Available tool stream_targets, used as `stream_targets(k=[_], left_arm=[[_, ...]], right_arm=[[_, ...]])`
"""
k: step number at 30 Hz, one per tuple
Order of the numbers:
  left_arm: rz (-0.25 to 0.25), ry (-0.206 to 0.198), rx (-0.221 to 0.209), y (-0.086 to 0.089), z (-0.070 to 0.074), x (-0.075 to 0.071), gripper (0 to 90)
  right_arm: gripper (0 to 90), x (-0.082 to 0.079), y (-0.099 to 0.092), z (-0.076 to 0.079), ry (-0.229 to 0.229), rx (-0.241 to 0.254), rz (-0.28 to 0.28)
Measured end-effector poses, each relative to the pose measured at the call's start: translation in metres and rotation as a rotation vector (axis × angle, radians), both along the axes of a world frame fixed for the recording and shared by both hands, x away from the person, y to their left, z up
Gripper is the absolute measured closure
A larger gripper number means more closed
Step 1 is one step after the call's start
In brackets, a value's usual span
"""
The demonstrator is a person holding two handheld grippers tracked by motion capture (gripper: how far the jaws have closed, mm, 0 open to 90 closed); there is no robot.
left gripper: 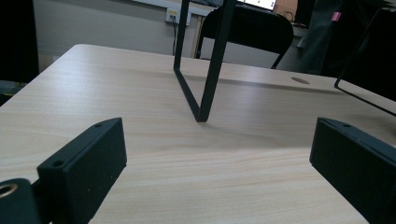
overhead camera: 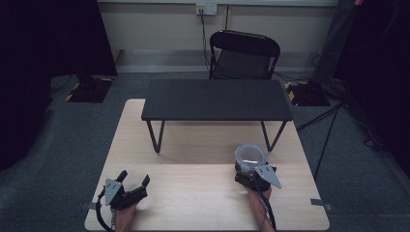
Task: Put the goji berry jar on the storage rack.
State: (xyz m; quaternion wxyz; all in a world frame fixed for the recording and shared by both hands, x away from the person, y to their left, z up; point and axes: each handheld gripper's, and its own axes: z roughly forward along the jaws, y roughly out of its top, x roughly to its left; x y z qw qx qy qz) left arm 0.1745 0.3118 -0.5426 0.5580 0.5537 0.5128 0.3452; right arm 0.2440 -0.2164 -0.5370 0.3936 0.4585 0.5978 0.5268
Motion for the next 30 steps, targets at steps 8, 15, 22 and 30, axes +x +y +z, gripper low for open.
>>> stream_targets(k=[8,15,22,30], left_arm=[[-0.002,-0.001,0.001,0.000,0.000,0.000,3.0],[-0.001,-0.002,0.005,0.000,0.000,0.000,3.1],[-0.001,-0.003,0.008,0.000,0.000,0.000,3.1],[-0.001,-0.005,0.010,0.000,0.000,0.000,3.1]], right_arm=[[1.3,-0.005,-0.004,-0.002,-0.041,0.014,0.015],[1.4,-0.006,-0.005,-0.001,-0.044,0.004,0.023],[1.5,-0.005,-0.011,0.008,-0.052,0.004,0.026],[1.5,-0.008,-0.023,0.028,-0.068,0.011,0.025]])
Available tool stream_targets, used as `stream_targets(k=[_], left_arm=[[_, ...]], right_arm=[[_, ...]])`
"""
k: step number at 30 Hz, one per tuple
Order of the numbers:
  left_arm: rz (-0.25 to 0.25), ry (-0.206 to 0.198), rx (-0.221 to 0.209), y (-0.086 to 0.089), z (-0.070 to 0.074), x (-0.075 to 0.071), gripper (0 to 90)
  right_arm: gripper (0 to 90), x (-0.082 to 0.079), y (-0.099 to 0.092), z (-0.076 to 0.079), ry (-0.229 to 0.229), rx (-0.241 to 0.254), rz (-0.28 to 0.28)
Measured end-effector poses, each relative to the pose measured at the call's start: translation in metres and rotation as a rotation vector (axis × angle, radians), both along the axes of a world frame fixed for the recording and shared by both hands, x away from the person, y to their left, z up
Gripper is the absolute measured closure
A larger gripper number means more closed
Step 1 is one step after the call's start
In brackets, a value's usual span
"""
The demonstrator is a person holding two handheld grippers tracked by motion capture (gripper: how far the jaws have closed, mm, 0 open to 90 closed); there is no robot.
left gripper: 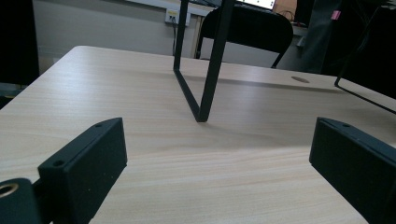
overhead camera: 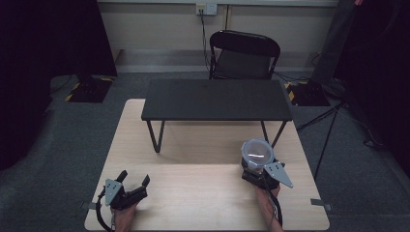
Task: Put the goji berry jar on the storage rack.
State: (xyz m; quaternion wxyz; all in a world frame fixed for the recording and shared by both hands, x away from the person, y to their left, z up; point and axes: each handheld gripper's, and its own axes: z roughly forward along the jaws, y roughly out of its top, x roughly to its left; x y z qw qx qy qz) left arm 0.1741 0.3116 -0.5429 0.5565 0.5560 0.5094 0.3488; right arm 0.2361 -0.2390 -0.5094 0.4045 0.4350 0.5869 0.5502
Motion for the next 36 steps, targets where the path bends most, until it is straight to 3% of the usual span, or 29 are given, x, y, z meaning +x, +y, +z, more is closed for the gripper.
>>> stream_targets(k=[21,26,36], left_arm=[[-0.004,0.000,0.013,0.000,0.000,0.000,3.4],[-0.006,-0.001,0.018,0.000,0.001,0.000,3.4],[-0.006,-0.001,0.019,0.000,0.001,0.001,3.4]], right_arm=[[1.5,-0.006,-0.018,0.066,-0.037,-0.022,0.033],[1.5,-0.002,-0.018,0.087,-0.037,-0.026,0.052],[1.5,0.018,-0.014,0.130,-0.051,0.012,0.094]])
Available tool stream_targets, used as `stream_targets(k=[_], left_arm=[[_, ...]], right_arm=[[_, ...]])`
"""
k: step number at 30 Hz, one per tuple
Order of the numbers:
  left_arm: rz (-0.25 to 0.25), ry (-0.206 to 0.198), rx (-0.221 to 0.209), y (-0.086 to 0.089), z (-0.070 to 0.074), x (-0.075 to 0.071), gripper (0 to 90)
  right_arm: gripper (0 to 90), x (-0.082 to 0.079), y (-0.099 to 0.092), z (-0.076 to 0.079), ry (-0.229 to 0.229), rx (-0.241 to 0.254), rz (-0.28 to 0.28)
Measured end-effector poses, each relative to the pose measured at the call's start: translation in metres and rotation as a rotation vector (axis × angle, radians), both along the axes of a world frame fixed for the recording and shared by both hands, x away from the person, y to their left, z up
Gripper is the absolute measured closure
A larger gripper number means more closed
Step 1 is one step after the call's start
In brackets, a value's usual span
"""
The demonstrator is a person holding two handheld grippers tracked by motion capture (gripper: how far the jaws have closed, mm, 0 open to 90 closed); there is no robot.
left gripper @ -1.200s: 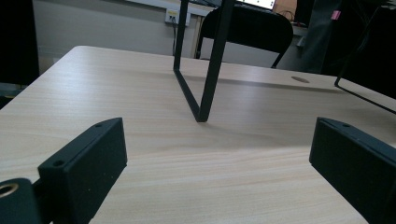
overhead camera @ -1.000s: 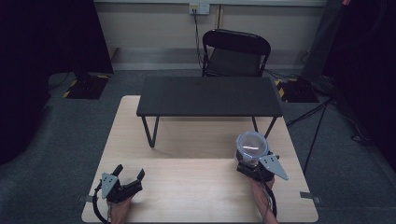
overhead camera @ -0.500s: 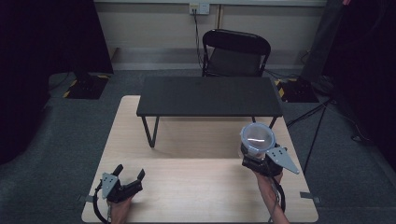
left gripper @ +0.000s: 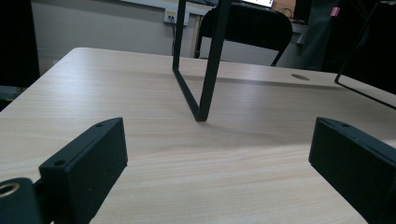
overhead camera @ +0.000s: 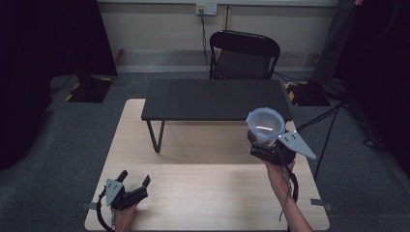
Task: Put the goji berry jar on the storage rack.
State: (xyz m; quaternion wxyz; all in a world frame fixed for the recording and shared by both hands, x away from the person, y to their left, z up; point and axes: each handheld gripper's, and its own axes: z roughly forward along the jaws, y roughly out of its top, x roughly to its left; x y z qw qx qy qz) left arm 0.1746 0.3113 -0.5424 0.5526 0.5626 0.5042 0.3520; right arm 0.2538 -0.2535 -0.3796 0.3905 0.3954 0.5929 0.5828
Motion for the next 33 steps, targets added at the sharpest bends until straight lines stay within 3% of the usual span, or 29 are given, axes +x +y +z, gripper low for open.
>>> stream_targets(k=[9,16,20,33], left_arm=[[0.000,0.000,-0.002,0.000,0.000,0.000,3.5],[0.001,-0.001,-0.004,0.001,0.000,0.000,3.5],[0.000,-0.002,-0.001,0.001,0.000,0.000,3.5],[0.000,-0.003,0.000,0.001,0.000,0.001,3.5]], right_arm=[[1.5,0.026,0.010,0.040,-0.020,0.025,0.033],[1.6,0.051,0.022,0.065,0.004,0.036,0.055],[1.6,0.075,0.037,0.078,0.027,0.022,0.062],[1.6,0.126,0.068,0.076,0.080,0.013,0.064]])
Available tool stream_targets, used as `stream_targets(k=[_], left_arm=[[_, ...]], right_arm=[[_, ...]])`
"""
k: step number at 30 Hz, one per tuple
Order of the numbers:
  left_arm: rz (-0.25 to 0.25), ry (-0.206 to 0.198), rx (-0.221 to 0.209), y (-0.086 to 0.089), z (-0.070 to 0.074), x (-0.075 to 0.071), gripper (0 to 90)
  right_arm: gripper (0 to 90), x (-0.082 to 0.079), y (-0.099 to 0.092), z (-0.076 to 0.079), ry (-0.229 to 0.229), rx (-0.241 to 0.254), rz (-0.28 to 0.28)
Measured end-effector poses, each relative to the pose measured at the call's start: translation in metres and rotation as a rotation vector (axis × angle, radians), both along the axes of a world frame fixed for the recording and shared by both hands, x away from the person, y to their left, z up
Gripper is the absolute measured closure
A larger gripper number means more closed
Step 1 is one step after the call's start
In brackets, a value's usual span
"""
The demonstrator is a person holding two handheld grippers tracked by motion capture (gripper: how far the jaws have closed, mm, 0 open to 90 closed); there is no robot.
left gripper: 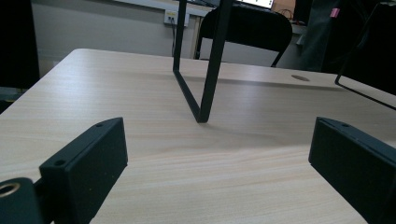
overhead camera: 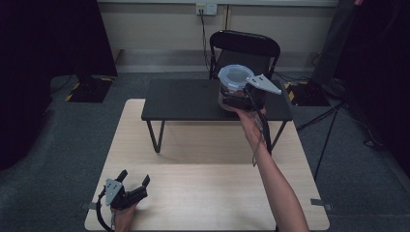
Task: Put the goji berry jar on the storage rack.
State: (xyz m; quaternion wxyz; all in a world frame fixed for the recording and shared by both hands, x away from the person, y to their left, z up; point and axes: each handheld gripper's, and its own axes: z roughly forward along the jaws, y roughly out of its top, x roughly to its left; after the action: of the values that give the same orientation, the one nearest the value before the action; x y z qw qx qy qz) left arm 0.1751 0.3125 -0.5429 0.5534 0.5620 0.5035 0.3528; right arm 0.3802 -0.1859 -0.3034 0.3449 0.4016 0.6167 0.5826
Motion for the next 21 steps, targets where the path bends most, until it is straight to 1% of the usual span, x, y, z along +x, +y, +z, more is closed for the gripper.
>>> stream_targets(k=[5,10,16,21], left_arm=[[-0.002,-0.001,0.006,0.000,0.000,0.000,3.5],[-0.004,-0.002,0.005,0.001,0.000,0.000,3.5],[-0.006,-0.003,0.005,0.001,0.000,0.001,3.5],[-0.006,-0.003,0.004,0.001,0.000,0.001,3.5]], right_arm=[[1.6,0.015,0.011,-0.003,0.008,-0.002,-0.011],[1.6,0.025,0.020,-0.008,0.010,0.000,-0.022],[1.6,0.034,0.027,-0.014,0.016,0.000,-0.044],[1.6,0.039,0.029,-0.018,0.024,0.003,-0.053]])
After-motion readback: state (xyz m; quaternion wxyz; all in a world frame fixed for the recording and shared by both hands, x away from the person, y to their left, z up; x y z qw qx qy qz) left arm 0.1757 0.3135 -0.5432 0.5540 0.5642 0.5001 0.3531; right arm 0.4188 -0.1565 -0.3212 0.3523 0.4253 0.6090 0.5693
